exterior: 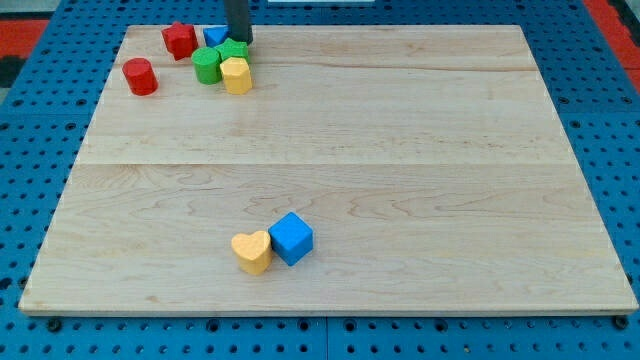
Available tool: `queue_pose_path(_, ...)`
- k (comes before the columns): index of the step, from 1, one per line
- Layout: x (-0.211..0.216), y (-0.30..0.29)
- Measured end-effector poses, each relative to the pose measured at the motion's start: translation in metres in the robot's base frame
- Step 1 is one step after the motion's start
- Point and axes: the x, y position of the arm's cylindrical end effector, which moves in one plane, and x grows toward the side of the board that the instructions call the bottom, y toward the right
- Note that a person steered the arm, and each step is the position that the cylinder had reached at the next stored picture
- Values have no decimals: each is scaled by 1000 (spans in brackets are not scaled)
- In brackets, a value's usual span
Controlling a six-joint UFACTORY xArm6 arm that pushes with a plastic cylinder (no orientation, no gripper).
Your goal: Keep the red circle underneath the red star
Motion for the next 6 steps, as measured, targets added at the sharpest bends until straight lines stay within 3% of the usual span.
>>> queue_pose_path(1,1,3)
queue_pose_path(2,46,66)
queue_pose_path(3,114,61)
queue_pose_path(5,120,-140)
queue_pose_path(6,99,-145)
